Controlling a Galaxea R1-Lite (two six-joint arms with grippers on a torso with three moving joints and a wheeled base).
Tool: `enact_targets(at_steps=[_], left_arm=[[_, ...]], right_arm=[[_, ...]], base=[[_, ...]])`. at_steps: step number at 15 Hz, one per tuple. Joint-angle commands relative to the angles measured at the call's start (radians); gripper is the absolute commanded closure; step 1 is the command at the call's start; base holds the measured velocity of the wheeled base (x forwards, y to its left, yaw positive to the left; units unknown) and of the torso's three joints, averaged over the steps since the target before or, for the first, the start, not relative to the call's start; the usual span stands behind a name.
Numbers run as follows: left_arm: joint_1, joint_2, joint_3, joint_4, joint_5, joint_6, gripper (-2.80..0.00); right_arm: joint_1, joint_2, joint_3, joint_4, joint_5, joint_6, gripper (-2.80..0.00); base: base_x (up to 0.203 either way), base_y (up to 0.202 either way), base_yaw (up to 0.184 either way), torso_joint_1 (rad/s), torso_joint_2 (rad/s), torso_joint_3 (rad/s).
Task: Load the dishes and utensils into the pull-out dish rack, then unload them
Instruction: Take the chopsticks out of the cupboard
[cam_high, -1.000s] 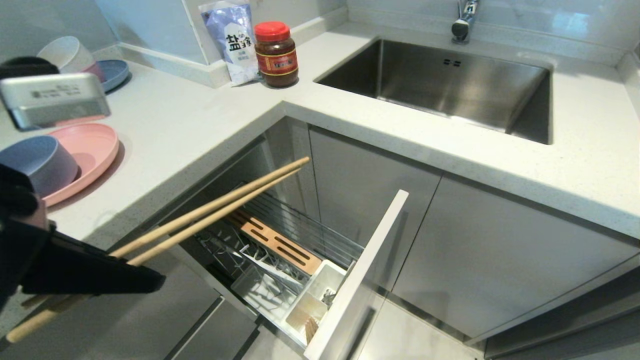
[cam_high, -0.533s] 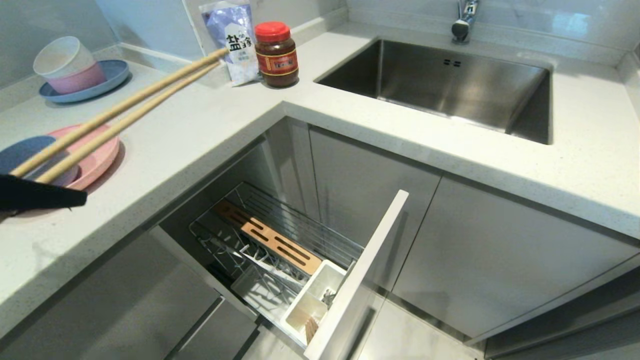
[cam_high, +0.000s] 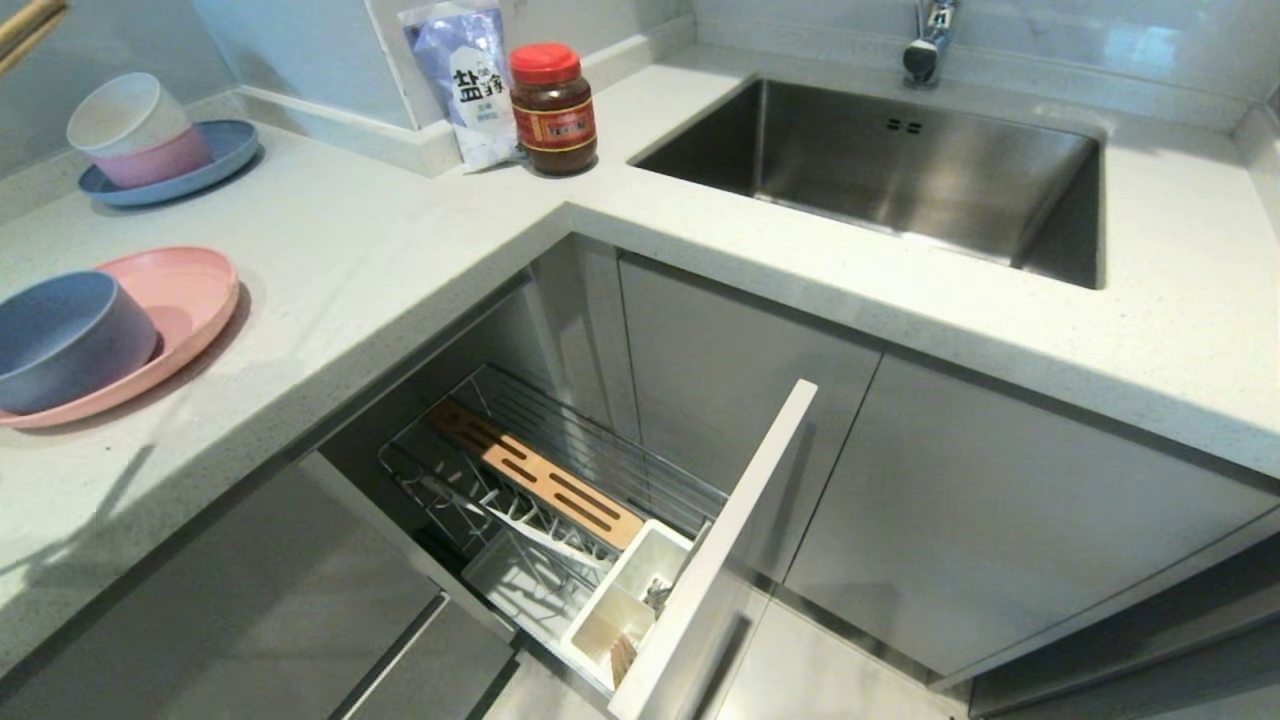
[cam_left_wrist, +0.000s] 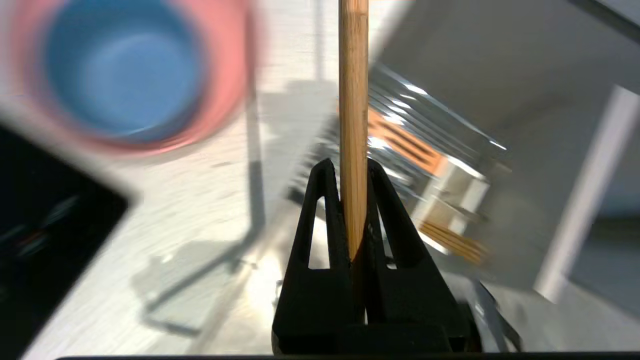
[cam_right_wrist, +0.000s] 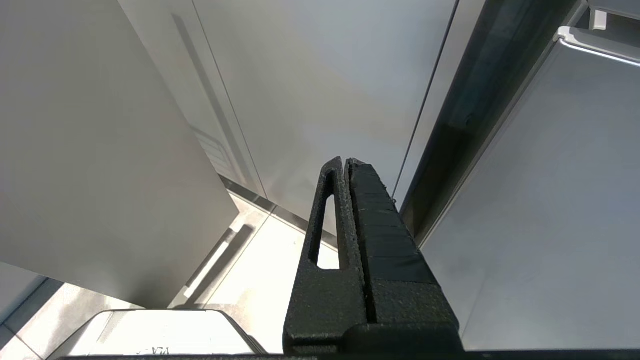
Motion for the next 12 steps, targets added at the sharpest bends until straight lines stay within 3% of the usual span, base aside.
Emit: enact_targets(at_steps=[1,3,6,8,12], left_arm=[[0.230,-0.029,0.033,-0.003,0.000,0.012,0.00],[0.404,-0.041,0.072,-0.008,-0.003,0.016,0.00],[0.528,-0.058,0.144,-0.007,0.002,0.015,0.00],[0.603,-0.058,0.194,-0.005,0.002,0.015,0.00],[0.667,-0.029,0.255,-0.005,0.002,-0.009,0.00]], right_arm=[[0.000,-0.004,0.002,0.001,0.000,0.000,0.00],[0.001,-0.004,0.002,0.001,0.000,0.000,0.00],[0.001,-0.004,0.002,-0.001,0.000,0.000,0.00],[0.001,-0.004,0.002,0.000,0.000,0.000,0.00],[0.001,-0.003,0.002,0.000,0.000,0.000,0.00]], base=[[0.000,0.000,0.000,0.000,0.00,0.000],[0.000,0.000,0.000,0.000,0.00,0.000],[0.000,0.000,0.000,0.000,0.00,0.000],[0.000,0.000,0.000,0.000,0.00,0.000],[0.000,0.000,0.000,0.000,0.00,0.000]])
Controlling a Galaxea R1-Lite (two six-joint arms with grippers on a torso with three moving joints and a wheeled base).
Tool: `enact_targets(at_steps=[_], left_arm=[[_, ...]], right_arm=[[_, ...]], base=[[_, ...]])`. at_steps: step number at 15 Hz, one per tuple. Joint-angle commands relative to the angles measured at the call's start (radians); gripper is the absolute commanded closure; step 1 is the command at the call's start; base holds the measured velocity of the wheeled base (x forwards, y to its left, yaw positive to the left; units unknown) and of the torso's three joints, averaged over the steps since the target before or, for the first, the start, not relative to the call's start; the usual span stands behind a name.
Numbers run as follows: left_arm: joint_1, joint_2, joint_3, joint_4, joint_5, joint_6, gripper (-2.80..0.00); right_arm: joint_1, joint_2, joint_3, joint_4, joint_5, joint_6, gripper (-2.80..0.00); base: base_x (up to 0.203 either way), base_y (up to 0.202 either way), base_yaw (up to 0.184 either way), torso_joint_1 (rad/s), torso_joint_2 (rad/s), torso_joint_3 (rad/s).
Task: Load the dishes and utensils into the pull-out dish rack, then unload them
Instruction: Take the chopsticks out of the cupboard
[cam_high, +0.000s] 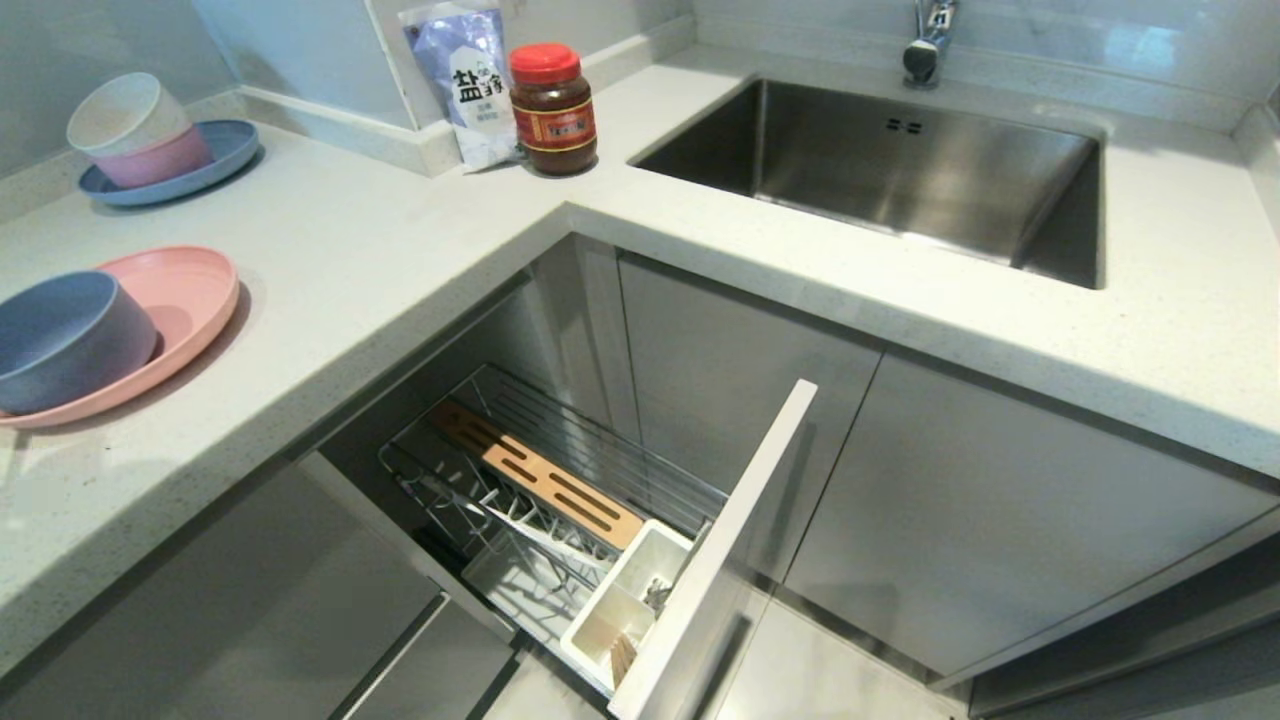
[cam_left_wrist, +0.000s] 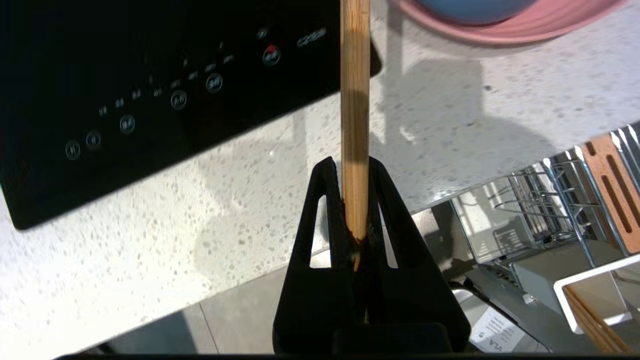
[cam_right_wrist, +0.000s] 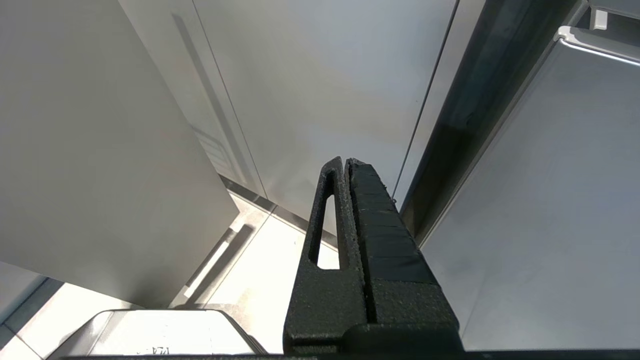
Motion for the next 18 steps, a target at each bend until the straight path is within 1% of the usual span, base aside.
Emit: enact_targets(at_steps=[1,3,5,7,11,16,18], left_arm=[[0.025,0.041,0.013,0.005,0.001,-0.018,0.00],[0.036,0.077,0.013,0.003,0.001,-0.025,0.00],[0.036,0.124,0.013,-0.001,0.001,-0.049,0.00],[0.035,0.155,0.012,-0.002,-0.001,-0.057,0.00],[0.013,0.207,0.011,-0.053,-0.014,-0.060,0.00],[-0.015,0.253,0.016,-0.127,-0.017,-0.105,0.00],[-0.028,0.260,0.029,-0.163,-0.020,-0.109,0.00]], right_arm=[[0.000,-0.004,0.002,-0.001,0.000,0.000,0.00],[0.000,-0.004,0.002,-0.001,0.000,0.000,0.00],[0.000,-0.004,0.002,-0.001,0.000,0.000,0.00],[0.000,-0.004,0.002,0.000,0.000,0.000,0.00],[0.000,-0.004,0.002,-0.001,0.000,0.000,0.00],[0.000,-0.004,0.002,-0.001,0.000,0.000,0.00],[0.000,-0.004,0.002,-0.001,0.000,0.000,0.00]], base=[[0.000,0.000,0.000,0.000,0.00,0.000],[0.000,0.000,0.000,0.000,0.00,0.000],[0.000,0.000,0.000,0.000,0.00,0.000],[0.000,0.000,0.000,0.000,0.00,0.000],[0.000,0.000,0.000,0.000,0.00,0.000],[0.000,0.000,0.000,0.000,0.00,0.000],[0.000,0.000,0.000,0.000,0.00,0.000]])
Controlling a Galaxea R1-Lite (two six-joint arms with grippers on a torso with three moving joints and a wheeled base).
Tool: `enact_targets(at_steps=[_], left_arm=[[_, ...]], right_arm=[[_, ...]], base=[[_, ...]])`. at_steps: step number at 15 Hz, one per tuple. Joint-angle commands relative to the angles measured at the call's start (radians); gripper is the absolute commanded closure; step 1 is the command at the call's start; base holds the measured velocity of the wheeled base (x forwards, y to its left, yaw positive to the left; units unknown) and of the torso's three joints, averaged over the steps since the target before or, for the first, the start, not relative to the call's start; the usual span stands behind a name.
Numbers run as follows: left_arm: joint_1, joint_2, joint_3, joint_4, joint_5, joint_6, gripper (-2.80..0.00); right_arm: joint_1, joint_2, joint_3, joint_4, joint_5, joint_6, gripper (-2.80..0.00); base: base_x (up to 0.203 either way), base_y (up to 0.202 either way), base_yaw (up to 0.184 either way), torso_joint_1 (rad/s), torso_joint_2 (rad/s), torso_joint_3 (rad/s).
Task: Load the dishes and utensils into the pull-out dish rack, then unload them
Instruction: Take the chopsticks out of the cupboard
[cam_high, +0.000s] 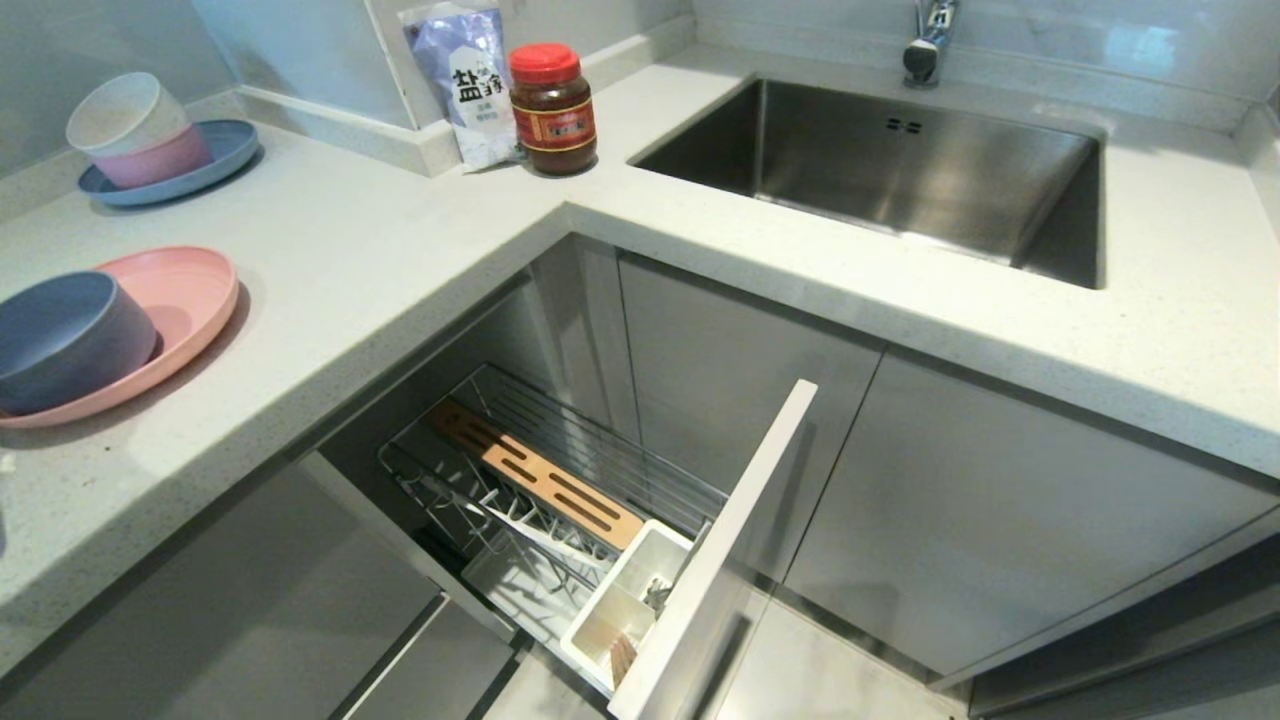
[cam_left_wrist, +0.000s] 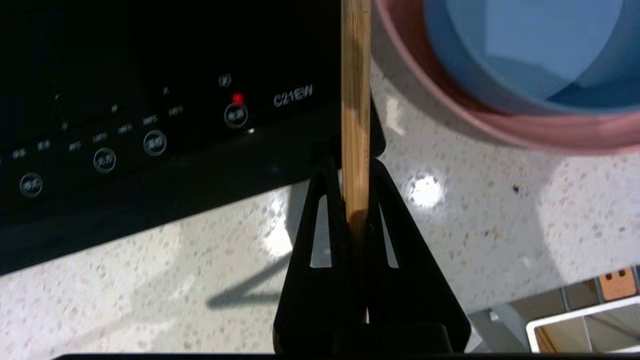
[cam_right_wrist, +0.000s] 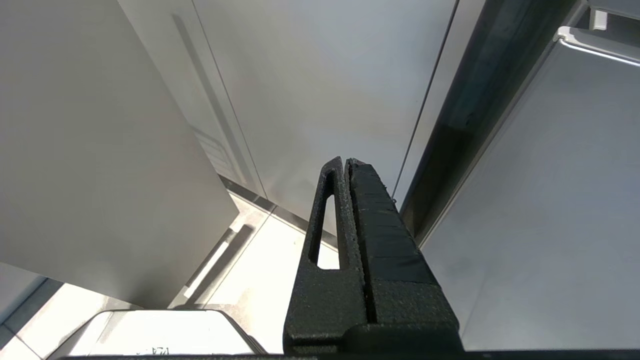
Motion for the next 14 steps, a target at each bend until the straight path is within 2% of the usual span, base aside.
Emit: enact_targets(at_steps=[1,7,14], left_arm=[[-0.019,0.022,0.011,-0.012,-0.004,-0.003,0.00],[-0.036,0.035,0.020,-0.011,-0.064,-0.003,0.00],[-0.036,0.047,0.040,-0.015,-0.087,-0.002,0.00]], right_arm=[[0.000,-0.004,0.002,0.001,0.000,0.000,0.00],[0.001,-0.004,0.002,0.000,0.000,0.000,0.00],[0.001,-0.003,0.002,0.001,0.000,0.000,0.00]], base=[[0.000,0.000,0.000,0.000,0.00,0.000],[0.000,0.000,0.000,0.000,0.00,0.000],[0.000,0.000,0.000,0.000,0.00,0.000]])
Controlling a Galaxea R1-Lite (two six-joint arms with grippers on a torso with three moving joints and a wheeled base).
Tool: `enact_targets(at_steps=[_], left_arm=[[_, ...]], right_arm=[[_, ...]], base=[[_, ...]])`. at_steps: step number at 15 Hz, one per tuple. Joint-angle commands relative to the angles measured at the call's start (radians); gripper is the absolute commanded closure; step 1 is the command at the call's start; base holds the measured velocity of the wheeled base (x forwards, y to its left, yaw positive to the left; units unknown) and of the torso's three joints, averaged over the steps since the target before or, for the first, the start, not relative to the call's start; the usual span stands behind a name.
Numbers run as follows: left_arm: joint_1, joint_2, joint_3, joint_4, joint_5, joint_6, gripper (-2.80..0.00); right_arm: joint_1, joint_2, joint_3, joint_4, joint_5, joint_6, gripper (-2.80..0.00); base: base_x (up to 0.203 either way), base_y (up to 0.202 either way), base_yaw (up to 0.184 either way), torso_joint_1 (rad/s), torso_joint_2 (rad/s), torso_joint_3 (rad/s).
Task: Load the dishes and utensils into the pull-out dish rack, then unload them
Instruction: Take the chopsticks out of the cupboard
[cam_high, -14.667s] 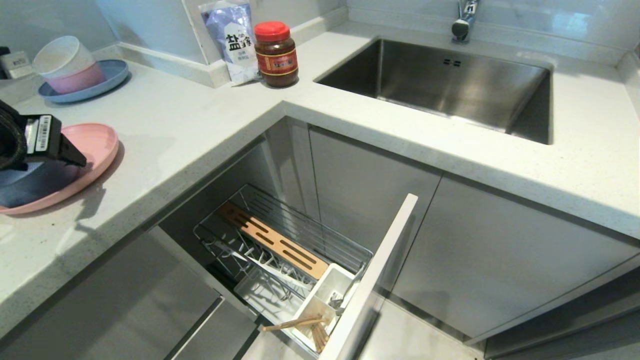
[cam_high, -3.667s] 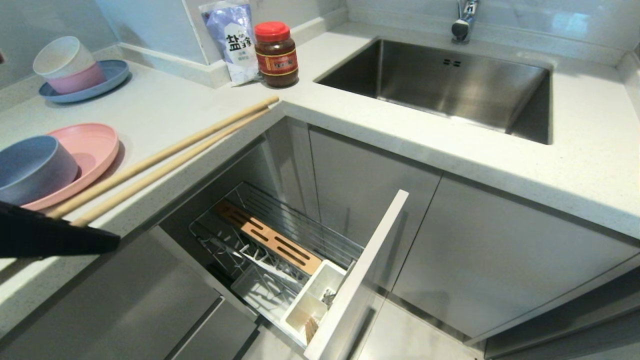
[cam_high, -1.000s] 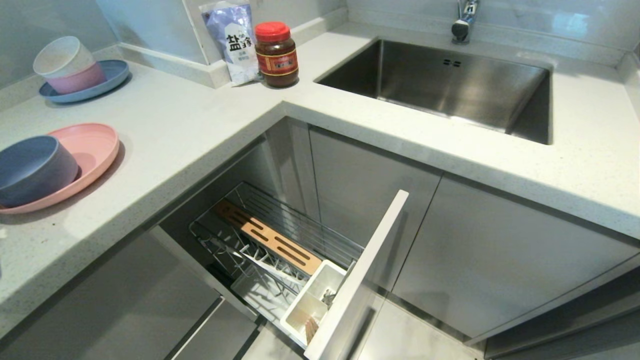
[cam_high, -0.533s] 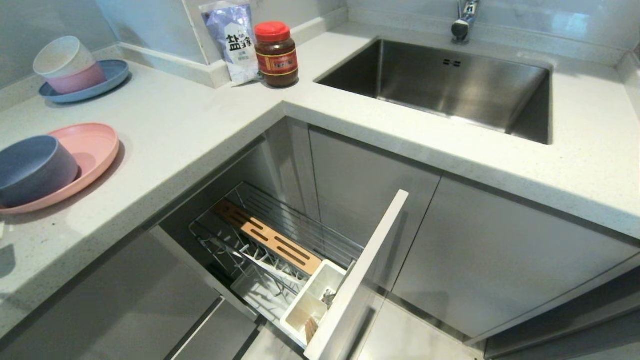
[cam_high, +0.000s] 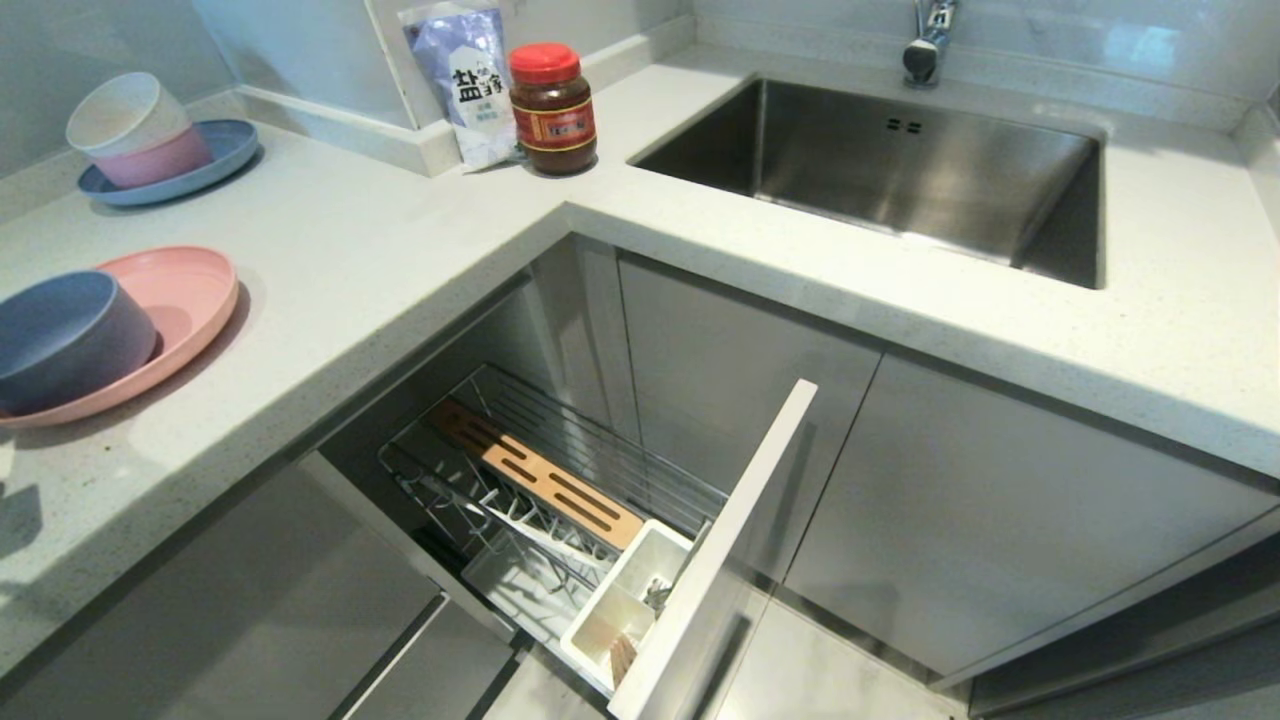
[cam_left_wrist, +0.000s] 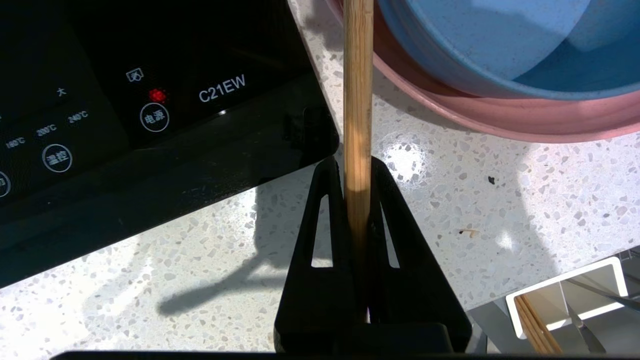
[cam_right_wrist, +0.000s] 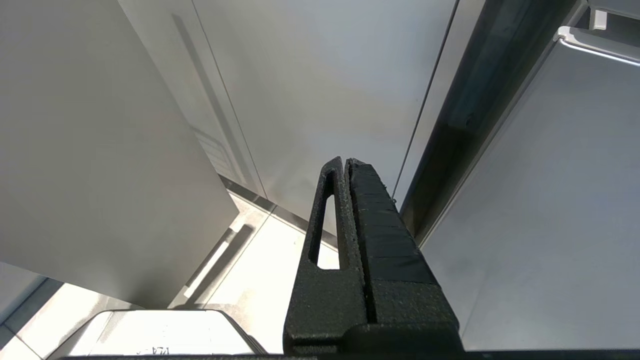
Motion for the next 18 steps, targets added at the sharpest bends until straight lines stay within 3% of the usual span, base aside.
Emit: enact_targets(at_steps=[1,6,16,17,18], left_arm=[[0.001,0.003,0.004,0.000,-0.017,-0.001,0.00],[0.001,0.016,0.015,-0.061,-0.036,-0.003,0.00],[0.001,0.030,0.017,-0.066,-0.050,-0.003,0.00],[0.001,0.030,0.016,-0.066,-0.050,-0.003,-2.80],[0.001,0.030,0.016,-0.064,-0.050,-0.003,-2.80]], right_arm=[[0.000,-0.004,0.002,-0.001,0.000,0.000,0.00],[0.001,-0.004,0.002,0.000,0.000,0.000,0.00],[0.000,-0.004,0.002,0.000,0.000,0.000,0.00],[0.001,-0.004,0.001,0.000,0.000,0.000,0.00],[0.001,-0.004,0.002,-0.001,0.000,0.000,0.00]], base=[[0.000,0.000,0.000,0.000,0.00,0.000],[0.000,0.000,0.000,0.000,0.00,0.000],[0.000,0.000,0.000,0.000,0.00,0.000],[0.000,0.000,0.000,0.000,0.00,0.000],[0.000,0.000,0.000,0.000,0.00,0.000]])
